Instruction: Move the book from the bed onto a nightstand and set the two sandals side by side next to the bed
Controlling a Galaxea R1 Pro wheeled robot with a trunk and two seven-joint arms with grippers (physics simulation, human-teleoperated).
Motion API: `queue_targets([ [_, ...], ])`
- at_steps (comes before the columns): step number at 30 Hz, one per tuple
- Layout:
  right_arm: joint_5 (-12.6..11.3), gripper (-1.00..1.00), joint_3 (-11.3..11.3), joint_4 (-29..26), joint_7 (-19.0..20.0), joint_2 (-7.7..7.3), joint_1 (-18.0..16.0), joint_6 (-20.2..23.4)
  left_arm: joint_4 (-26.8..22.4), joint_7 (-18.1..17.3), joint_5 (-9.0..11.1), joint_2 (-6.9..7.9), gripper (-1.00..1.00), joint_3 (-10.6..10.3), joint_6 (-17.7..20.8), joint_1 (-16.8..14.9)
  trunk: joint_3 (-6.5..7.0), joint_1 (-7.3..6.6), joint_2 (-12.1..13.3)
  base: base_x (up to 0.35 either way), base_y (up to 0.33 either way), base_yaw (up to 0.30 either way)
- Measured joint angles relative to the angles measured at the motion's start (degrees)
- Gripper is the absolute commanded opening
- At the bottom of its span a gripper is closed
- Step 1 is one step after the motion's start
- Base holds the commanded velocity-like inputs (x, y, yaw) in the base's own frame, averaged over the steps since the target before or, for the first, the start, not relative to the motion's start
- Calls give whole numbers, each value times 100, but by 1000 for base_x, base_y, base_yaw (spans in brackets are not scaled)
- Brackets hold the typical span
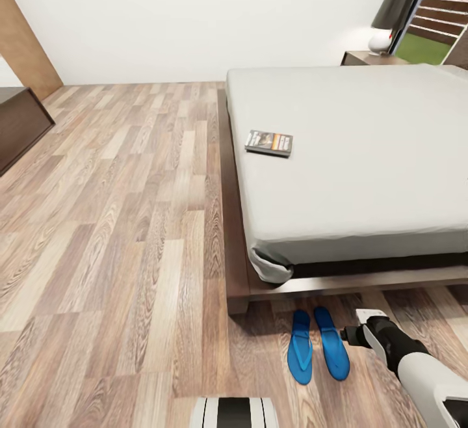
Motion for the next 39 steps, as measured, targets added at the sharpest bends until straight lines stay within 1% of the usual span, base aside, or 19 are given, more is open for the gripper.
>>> queue_targets([
  [6, 0, 100, 23, 24, -2, -6, 127, 0, 3, 0, 0, 0, 100, -5, 0, 0, 133, -15, 8, 0, 0, 0],
  [10, 0, 100, 59, 31, -5, -10, 220, 3, 4, 0, 0, 0, 100, -8, -1, 0, 134, -15, 8, 0, 0, 0],
  [15, -3, 100, 191, 36, -6, -12, 408, 6, 4, 0, 0, 0, 100, -11, -3, 0, 134, -15, 8, 0, 0, 0],
  [19, 2, 100, 241, 41, -7, -13, 517, 6, 4, 0, 0, -4, 100, -14, -1, 0, 222, -26, 13, 0, 0, 0],
  [26, 89, 100, 280, 63, -7, -6, 676, 3, 4, 0, -2, -7, 100, -23, 1, 0, 377, -44, 23, 0, 0, 0],
  [30, 166, 100, 293, 216, -7, -1, 744, -26, 4, -2, -6, -10, 100, -25, 1, 9, 465, -54, 28, 0, 0, 0],
  [33, 191, 100, 296, 300, -7, 1, 761, -81, 4, -1, -6, -18, 100, -26, 4, 54, 532, -62, 32, 0, 0, 0],
  [39, 213, 100, 296, 404, -7, -1, 781, -367, 5, 0, 0, -36, 100, -27, 7, 244, 665, -77, 40, 0, 0, 0],
])
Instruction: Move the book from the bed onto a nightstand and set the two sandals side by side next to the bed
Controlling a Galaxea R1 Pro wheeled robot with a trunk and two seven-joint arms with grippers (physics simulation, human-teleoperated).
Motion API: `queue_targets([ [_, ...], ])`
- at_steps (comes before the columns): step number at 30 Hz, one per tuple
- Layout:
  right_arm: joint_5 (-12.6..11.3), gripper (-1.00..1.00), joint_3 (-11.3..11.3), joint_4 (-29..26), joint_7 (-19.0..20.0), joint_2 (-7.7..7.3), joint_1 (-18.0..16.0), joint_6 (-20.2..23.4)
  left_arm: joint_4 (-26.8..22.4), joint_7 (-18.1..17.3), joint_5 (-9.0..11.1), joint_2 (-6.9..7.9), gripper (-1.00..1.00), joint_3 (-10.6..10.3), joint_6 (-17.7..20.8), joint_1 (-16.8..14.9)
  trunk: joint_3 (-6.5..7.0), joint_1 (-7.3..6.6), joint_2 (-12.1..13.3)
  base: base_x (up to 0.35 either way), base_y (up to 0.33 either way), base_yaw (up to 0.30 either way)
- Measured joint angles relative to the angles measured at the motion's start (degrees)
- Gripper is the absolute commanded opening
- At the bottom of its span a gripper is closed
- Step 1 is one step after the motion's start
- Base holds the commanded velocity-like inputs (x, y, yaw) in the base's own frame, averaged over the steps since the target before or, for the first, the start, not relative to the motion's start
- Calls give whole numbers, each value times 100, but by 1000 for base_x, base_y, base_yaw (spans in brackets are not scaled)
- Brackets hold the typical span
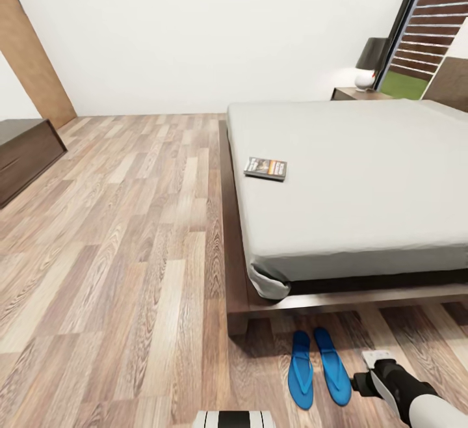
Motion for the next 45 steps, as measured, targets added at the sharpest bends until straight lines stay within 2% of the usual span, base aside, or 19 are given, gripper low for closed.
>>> queue_targets([
  [5, 3, 100, -1, 30, 0, 4, 6, -174, 0, 0, 9, -13, 100, 5, -4, 130, 111, -13, 7, 0, 0, 0],
  [12, 5, 100, -1, 53, 0, 0, 24, -284, 0, -3, 37, -96, 100, 22, -12, 544, 266, -31, 16, 0, 0, 0],
  [18, 13, 100, 6, 56, 0, 24, 50, -290, 0, -7, 41, -363, 100, 41, -15, 770, 399, -46, 24, 0, 0, 0],
  [20, 14, 100, 8, 56, 0, 28, 55, -290, 0, -7, 42, -399, 100, 43, -15, 815, 443, -51, 27, 0, 0, 0],
  [23, 38, 100, 12, 59, -3, 35, 71, -289, 1, -7, 47, -572, 100, 54, -16, 1000, 510, -59, 31, 0, 0, 0],
  [31, 271, 100, 14, 279, -15, 60, 93, -305, 1, -8, 62, -958, 100, 67, -23, 1307, 687, -80, 42, 0, 0, 0],
  [33, 297, 100, 15, 322, -17, 63, 94, -319, 1, -8, 66, -1001, 100, 69, -25, 1341, 731, -85, 44, 0, 0, 0],
  [40, 381, 100, 9, 773, -40, 61, 98, -862, 1, -18, 81, -1314, 100, 74, -108, 1553, 887, -103, 54, 0, 0, 0],
  [41, 381, 100, 9, 776, -40, 61, 97, -865, 1, -18, 81, -1315, 100, 77, -109, 1553, 909, -106, 55, 0, 0, 0],
  [45, 353, 100, -10, 1113, -58, 49, 98, -1343, 4, -21, 84, -1460, 100, 75, -177, 1634, 997, -116, 60, 0, 0, 0],
])
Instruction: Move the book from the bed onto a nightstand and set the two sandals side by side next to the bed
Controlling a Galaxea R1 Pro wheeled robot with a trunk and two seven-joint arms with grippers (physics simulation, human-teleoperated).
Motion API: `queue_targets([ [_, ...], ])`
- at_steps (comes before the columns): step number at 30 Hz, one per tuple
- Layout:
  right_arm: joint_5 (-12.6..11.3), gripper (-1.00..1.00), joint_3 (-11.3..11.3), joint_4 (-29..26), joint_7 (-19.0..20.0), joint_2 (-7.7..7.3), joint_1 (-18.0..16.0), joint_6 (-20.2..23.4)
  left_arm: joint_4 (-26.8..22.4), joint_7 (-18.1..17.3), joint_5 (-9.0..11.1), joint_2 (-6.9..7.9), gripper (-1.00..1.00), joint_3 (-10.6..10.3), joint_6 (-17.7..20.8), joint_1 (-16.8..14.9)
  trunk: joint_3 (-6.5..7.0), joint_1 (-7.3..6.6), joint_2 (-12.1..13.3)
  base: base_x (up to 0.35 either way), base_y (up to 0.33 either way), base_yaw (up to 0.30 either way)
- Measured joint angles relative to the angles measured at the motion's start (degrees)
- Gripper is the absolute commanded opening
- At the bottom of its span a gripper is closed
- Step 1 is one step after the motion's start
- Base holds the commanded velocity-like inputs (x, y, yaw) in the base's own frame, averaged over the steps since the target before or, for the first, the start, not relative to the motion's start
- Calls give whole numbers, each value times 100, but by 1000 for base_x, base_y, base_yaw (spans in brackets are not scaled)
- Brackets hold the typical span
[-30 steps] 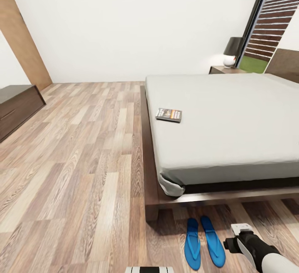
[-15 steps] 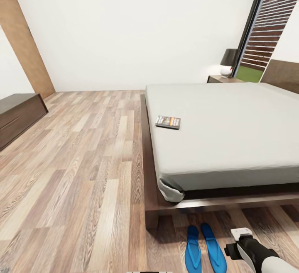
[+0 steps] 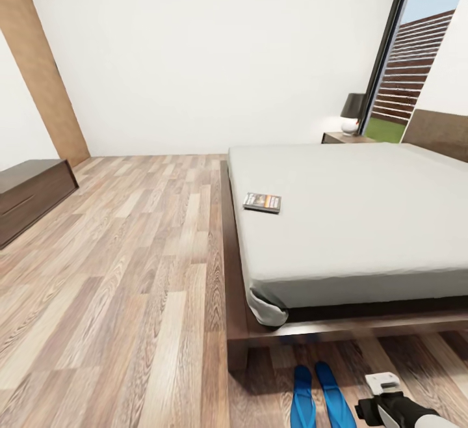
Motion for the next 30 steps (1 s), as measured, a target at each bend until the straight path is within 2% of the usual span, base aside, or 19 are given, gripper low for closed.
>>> queue_targets([
  [7, -30, 100, -37, 201, -23, 1, 83, -440, -2, -2, 28, -234, 100, 0, -46, 178, 130, -134, 241, 0, 0, 0],
  [13, -42, 100, -68, 238, -28, 0, 257, -554, -1, -22, 246, -527, 100, -3, -160, 324, 238, -265, 482, 0, 0, 0],
  [14, -42, 100, -68, 238, -28, 0, 257, -554, -1, -22, 247, -529, 100, 1, -161, 324, 256, -287, 522, 0, 0, 0],
  [16, -41, 100, -106, 243, -29, -2, 301, -572, -2, -26, 291, -647, 100, -6, -214, 373, 292, -331, 602, 0, 0, 0],
  [18, -41, 100, -175, 244, -29, -5, 365, -583, -3, -29, 319, -774, 100, -11, -249, 407, 327, -375, 682, 0, 0, 0],
  [19, -40, 100, -176, 244, -29, -5, 366, -583, -2, -29, 320, -776, 100, -6, -250, 407, 346, -397, 722, 0, 0, 0],
  [24, -34, 100, -456, 213, -24, -21, 493, -602, 1, -32, 348, -1022, 100, -14, -290, 448, 435, -507, 923, 0, 0, 0],
  [30, -26, 100, -670, 193, -23, -46, 562, -722, -1, -33, 361, -1126, 100, -15, -308, 484, 543, -639, 1163, 0, 0, 0],
])
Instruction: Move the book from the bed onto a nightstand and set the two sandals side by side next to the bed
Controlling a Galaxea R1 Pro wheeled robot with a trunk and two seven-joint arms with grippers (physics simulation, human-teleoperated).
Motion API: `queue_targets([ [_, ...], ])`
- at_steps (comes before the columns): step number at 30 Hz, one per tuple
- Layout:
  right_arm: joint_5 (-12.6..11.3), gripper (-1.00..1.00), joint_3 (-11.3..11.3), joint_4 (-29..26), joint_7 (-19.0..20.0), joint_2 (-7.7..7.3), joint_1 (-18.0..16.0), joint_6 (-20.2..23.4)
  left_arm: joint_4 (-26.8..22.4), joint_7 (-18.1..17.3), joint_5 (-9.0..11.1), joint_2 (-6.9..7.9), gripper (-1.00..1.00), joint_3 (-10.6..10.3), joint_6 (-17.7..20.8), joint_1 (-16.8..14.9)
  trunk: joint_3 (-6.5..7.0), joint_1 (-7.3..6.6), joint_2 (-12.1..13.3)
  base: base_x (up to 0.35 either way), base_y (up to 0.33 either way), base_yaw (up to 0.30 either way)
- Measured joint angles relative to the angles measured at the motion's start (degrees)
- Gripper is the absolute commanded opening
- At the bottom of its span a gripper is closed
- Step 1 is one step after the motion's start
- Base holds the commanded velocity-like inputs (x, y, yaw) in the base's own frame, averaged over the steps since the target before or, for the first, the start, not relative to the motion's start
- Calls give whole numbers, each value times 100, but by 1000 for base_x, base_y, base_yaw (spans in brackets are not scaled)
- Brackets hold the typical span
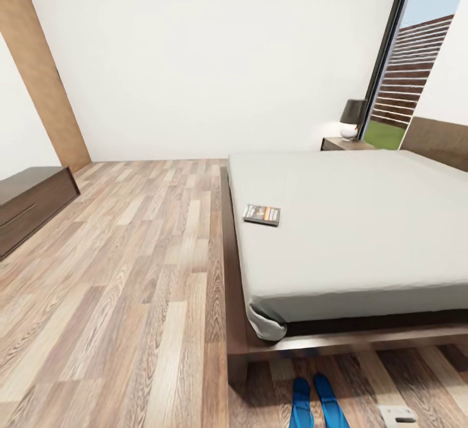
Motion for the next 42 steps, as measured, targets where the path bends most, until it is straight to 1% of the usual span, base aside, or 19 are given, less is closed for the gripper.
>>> queue_targets([
  [7, 3, 100, -85, -18, -1, -9, 170, -349, 1, 0, 6, -36, 100, 1, -13, 23, 126, -154, 281, 0, 0, 0],
  [13, 4, 100, -103, -24, 0, -8, 236, -468, 0, 0, 7, -45, 100, 0, -48, 75, 233, -286, 521, 0, 0, 0],
  [42, 4, 100, -98, 36, 1, 9, 277, -533, -1, 0, 16, -49, 100, 8, -76, 116, 754, -923, 1685, 0, 0, 0],
])
